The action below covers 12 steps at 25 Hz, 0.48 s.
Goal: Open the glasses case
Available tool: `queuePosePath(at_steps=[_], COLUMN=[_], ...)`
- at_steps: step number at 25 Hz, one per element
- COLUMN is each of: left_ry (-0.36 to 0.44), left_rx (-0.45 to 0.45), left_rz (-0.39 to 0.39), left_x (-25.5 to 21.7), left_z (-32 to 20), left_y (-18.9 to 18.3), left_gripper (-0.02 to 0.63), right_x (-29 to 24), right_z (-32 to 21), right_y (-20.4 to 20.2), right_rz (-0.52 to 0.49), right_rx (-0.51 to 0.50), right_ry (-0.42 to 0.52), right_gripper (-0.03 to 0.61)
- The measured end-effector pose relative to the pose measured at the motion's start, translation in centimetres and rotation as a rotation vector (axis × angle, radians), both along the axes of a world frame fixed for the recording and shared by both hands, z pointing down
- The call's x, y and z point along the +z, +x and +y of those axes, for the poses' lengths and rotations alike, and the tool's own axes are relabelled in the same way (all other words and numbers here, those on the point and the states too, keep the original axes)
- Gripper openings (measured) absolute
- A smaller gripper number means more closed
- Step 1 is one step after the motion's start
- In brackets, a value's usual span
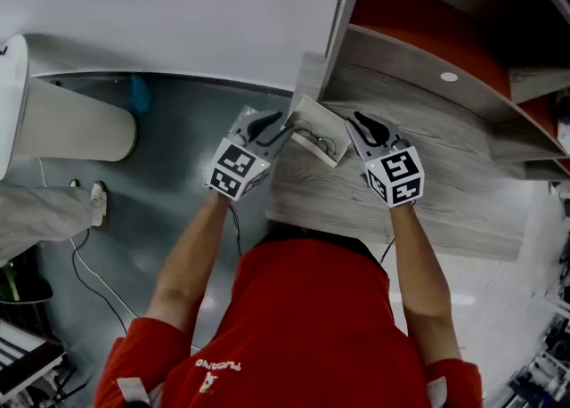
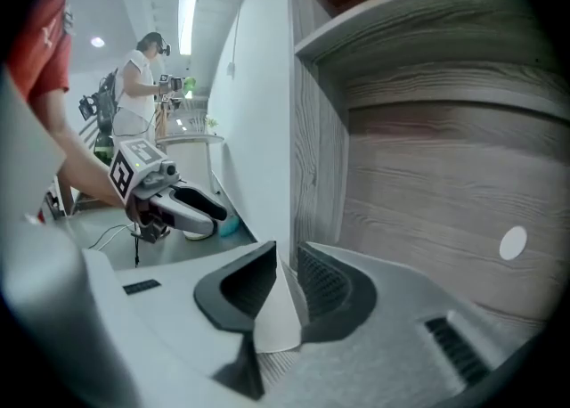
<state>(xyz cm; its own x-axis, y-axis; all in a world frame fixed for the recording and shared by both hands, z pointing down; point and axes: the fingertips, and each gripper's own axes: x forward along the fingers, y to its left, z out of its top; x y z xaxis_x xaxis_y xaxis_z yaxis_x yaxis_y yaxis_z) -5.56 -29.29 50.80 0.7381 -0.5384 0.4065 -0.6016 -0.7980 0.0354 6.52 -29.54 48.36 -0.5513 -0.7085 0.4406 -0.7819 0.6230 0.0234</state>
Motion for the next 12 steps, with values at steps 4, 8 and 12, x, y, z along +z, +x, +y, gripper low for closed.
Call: queuePosePath(at_steps=[4, 8, 12], left_ry=[0.095, 0.183, 0.254], left_rx=[-0.03, -0.065, -0.111], left_rz=[0.064, 0.154, 0.253], left_x=[-4.4, -9.3, -14.1], left_z=[0.0, 0.4, 1.2], left_y=[0.8, 1.6, 2.0], left_gripper=[0.106, 0.067, 0.044], right_x=[-3.7, -7.6, -11.0], right_z=[0.5, 1.4, 2.6], right_y=[-0.6, -1.0, -1.1], right_rz=[-0.058, -0.142, -0.215], right_rx=[-0.007, -0.001, 0.009], right_ry=[0.092, 0.171, 0.239], right_gripper=[0.056, 0.031, 0.019])
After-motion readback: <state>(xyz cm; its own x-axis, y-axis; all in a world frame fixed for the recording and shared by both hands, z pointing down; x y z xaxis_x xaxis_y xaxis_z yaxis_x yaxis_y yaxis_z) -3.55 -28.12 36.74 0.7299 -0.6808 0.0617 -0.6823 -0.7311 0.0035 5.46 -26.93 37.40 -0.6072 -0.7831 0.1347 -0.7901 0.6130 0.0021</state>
